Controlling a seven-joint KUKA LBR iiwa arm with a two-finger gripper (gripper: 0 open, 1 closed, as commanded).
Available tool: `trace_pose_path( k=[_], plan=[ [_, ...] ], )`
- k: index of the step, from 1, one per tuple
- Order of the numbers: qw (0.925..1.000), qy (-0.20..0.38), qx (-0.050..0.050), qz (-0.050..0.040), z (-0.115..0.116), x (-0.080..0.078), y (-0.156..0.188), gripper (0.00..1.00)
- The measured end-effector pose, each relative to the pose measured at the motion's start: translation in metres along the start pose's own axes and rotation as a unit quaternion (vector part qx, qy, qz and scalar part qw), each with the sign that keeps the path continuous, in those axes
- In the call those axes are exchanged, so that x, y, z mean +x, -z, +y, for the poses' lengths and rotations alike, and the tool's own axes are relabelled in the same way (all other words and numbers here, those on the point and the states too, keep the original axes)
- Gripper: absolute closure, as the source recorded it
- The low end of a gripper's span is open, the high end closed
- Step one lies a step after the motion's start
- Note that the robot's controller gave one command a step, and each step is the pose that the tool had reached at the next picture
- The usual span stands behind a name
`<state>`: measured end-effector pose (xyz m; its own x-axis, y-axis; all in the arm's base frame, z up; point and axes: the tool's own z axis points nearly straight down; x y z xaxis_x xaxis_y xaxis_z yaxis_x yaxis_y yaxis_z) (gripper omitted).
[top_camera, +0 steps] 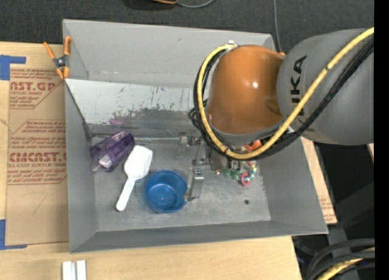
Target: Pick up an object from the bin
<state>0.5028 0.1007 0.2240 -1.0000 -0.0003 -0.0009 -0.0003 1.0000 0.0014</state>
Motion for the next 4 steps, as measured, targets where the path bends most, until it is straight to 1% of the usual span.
trace_pose_path(
  k=[1,2,3,4],
  plan=[
    [0.9997,-0.025,-0.001,0.0006,0.024,-0.004,-0.119,0.00],
    [0.9996,-0.028,0.000,0.0018,0.028,0.007,-0.083,0.00],
    [0.9970,-0.077,-0.001,0.0006,0.012,0.001,-0.113,0.00],
    [0.9868,-0.162,-0.001,0.0011,0.009,-0.007,-0.154,0.00]
  ],
)
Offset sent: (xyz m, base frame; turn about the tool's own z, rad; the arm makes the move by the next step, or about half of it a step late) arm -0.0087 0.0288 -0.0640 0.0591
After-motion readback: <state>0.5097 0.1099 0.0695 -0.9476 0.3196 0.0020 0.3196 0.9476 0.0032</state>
